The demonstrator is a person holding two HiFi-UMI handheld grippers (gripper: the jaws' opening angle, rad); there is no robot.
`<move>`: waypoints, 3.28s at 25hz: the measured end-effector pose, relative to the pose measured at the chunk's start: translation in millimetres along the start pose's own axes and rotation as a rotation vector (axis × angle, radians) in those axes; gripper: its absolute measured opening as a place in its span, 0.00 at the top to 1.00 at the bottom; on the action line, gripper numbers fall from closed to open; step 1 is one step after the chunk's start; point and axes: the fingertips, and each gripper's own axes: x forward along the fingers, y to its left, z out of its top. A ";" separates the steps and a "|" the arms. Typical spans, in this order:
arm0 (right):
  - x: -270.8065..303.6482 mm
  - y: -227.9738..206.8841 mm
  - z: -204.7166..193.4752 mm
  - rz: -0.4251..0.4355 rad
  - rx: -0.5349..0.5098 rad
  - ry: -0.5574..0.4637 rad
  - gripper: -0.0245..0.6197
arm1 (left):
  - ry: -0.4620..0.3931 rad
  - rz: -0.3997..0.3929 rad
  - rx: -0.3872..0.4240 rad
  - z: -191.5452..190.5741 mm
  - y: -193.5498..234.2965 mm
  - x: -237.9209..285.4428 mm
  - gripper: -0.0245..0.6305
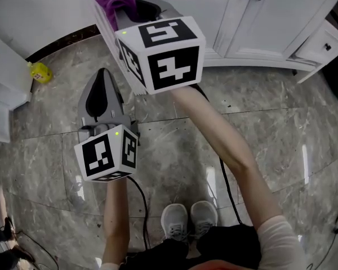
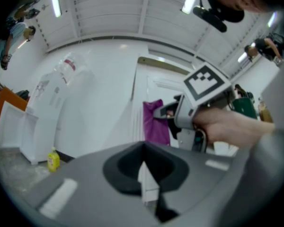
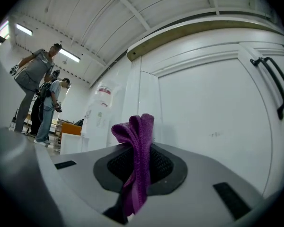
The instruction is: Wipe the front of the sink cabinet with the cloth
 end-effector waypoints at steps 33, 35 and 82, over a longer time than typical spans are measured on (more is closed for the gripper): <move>-141.0 -220.8 4.1 -0.517 0.004 -0.065 0.88 | 0.032 -0.051 -0.047 -21.3 -32.3 14.0 0.96; -141.4 -221.6 5.2 -0.523 -0.001 -0.067 0.88 | 0.030 -0.052 -0.049 -20.3 -32.4 14.0 0.96; -19.0 -12.5 -83.9 -0.011 0.060 0.006 0.88 | 0.059 -0.007 -0.029 -44.5 -4.9 -1.1 0.96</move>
